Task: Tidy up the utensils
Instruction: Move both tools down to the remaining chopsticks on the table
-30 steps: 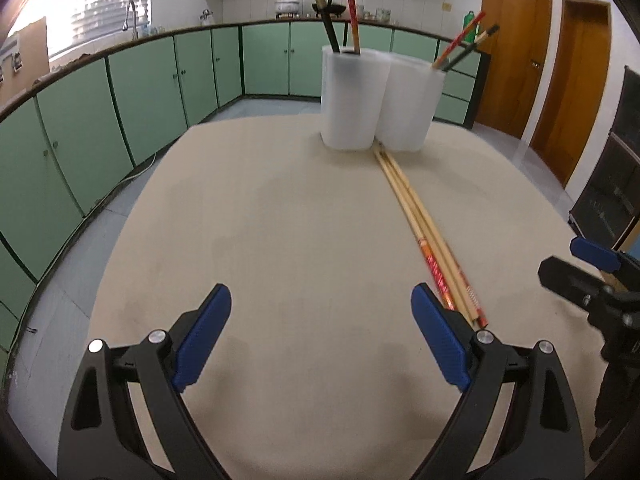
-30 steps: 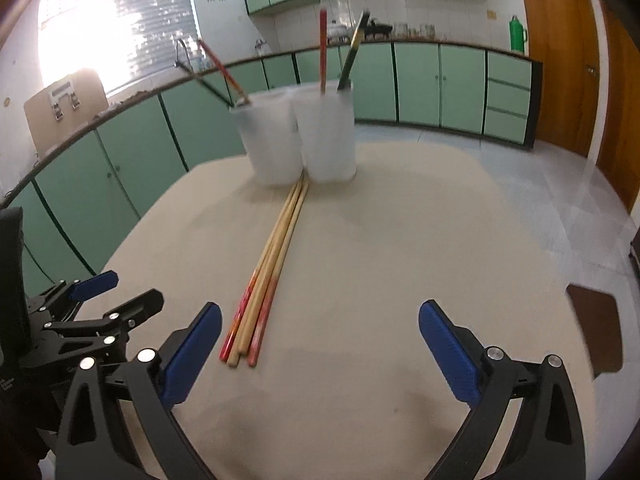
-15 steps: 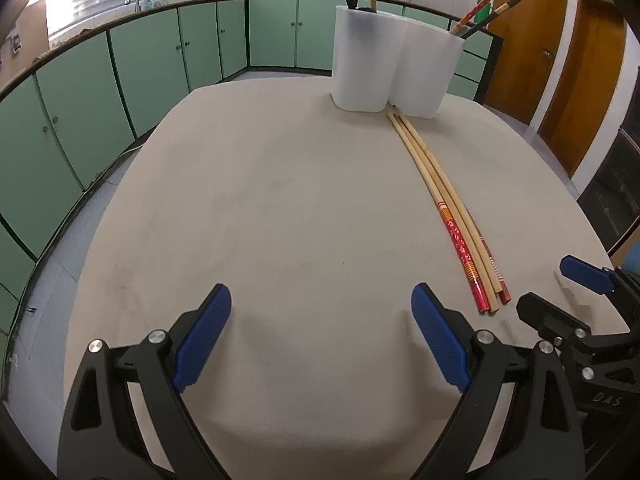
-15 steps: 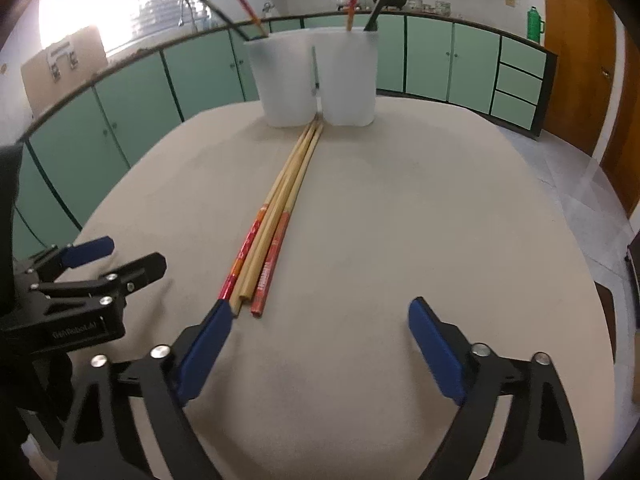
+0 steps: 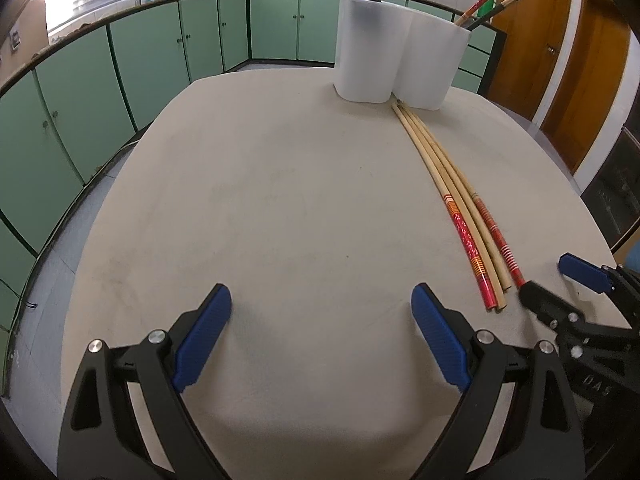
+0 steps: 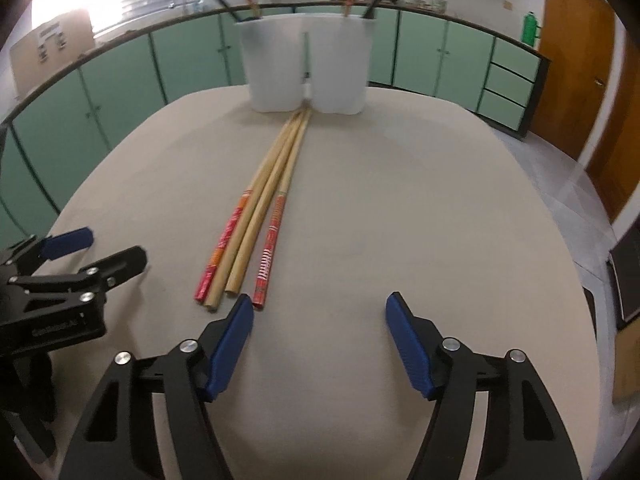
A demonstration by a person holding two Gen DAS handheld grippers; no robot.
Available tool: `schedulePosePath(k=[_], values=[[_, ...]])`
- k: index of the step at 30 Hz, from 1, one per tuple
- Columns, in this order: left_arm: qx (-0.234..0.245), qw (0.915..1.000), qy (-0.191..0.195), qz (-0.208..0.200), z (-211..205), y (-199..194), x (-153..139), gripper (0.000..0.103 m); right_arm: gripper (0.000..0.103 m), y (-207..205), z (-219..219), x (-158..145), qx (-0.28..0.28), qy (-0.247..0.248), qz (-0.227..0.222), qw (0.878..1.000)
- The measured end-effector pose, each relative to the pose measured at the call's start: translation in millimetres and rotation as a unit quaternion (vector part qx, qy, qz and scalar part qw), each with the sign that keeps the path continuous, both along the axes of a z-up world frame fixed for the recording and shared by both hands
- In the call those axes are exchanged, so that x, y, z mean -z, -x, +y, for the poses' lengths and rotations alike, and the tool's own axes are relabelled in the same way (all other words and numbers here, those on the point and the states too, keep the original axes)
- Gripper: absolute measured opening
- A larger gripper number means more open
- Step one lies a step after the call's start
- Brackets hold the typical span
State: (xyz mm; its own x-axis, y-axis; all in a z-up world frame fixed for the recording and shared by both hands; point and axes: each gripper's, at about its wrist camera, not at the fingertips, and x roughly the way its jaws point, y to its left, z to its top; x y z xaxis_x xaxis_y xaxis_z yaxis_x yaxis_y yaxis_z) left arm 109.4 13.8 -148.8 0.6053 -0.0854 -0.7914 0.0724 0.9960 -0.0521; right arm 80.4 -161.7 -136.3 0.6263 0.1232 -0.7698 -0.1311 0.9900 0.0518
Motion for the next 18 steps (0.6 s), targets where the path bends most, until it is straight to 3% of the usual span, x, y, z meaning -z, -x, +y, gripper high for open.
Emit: schedulePosePath(k=[5, 12, 14, 16, 18], values=[[0.001, 1.0000, -0.003, 0.001, -1.8, -2.3, 1.5, 0.089, 0.063, -1.1, 7.1, -0.3, -0.020, -0.014, 0.003, 1.000], [0.001, 1.0000, -0.004, 0.001, -3.7, -1.4, 1.9, 0.090, 0.041, -7.3, 20.3, 0.3, -0.034, 0.001, 0.003, 0.999], [0.002, 1.0000, -0.005, 0.001, -4.1, -1.3, 1.9, 0.090, 0.033, -7.5, 22.9, 0.3, -0.042, 0.002, 0.001, 0.999], [0.002, 1.0000, -0.005, 0.002, -4.3, -1.4, 1.9, 0.090, 0.017, -4.6, 24.1, -0.4, -0.050, 0.002, 0.000, 0.999], [0.002, 1.0000, -0.005, 0.002, -4.4, -1.3, 1.9, 0.090, 0.010, -2.3, 23.9, -0.6, -0.054, 0.001, 0.000, 0.999]])
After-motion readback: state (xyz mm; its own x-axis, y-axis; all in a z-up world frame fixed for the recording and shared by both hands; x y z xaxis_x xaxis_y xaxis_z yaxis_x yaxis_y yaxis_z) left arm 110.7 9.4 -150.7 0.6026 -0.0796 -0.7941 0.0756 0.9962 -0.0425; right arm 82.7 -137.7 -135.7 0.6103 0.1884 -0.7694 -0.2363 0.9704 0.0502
